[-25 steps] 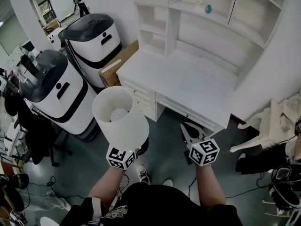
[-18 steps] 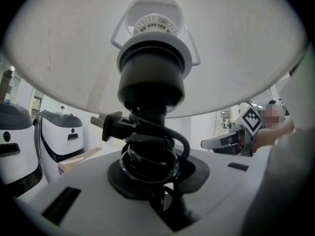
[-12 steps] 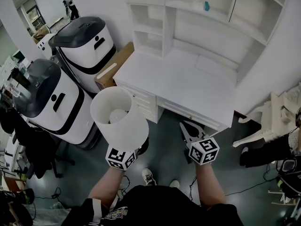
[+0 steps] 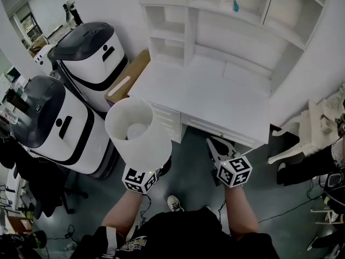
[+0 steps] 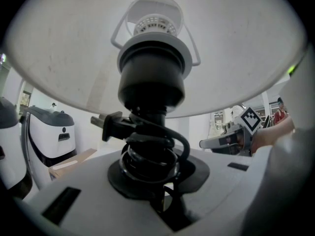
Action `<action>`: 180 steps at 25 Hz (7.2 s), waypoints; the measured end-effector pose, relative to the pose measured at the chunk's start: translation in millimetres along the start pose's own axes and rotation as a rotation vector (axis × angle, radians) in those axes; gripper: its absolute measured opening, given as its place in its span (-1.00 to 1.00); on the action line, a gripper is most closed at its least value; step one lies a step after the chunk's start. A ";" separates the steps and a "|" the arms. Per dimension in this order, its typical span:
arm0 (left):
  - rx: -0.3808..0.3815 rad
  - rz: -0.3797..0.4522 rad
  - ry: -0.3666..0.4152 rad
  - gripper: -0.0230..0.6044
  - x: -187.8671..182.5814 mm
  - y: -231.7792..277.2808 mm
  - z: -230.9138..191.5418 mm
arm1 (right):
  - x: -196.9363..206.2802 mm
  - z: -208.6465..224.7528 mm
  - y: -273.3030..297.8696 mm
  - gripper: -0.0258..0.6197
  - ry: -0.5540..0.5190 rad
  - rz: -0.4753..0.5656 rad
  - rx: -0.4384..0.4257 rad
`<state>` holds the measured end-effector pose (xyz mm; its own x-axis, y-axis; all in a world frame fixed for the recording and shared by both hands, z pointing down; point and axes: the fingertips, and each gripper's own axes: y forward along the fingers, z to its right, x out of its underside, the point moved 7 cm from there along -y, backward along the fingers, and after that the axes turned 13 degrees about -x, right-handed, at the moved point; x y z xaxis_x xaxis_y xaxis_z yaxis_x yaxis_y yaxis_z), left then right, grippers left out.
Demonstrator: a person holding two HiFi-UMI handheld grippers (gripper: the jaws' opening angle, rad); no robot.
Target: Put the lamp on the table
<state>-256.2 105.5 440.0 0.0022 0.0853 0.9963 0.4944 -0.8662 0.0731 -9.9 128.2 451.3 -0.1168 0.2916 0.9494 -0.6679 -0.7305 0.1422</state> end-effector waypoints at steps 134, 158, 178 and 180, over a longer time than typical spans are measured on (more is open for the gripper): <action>0.205 -0.004 0.073 -0.66 52.6 594.7 -42.4 | -82.4 451.8 221.5 -0.84 0.183 -0.071 0.255; 0.192 0.058 0.106 -0.66 75.0 683.7 -36.0 | -59.3 506.0 240.8 -0.84 0.245 -0.071 0.290; 0.182 0.058 0.122 -0.63 84.7 699.9 -38.1 | -43.4 516.0 245.4 -0.84 0.279 -0.076 0.288; 0.187 0.051 0.129 -0.62 85.6 699.8 -38.0 | -44.1 515.6 245.0 -0.84 0.278 -0.077 0.285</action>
<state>56.9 -512.0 578.2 -0.0743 -0.0300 0.9968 0.6491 -0.7603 0.0255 210.5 -382.0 588.7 -0.2948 0.4796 0.8265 -0.4562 -0.8307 0.3193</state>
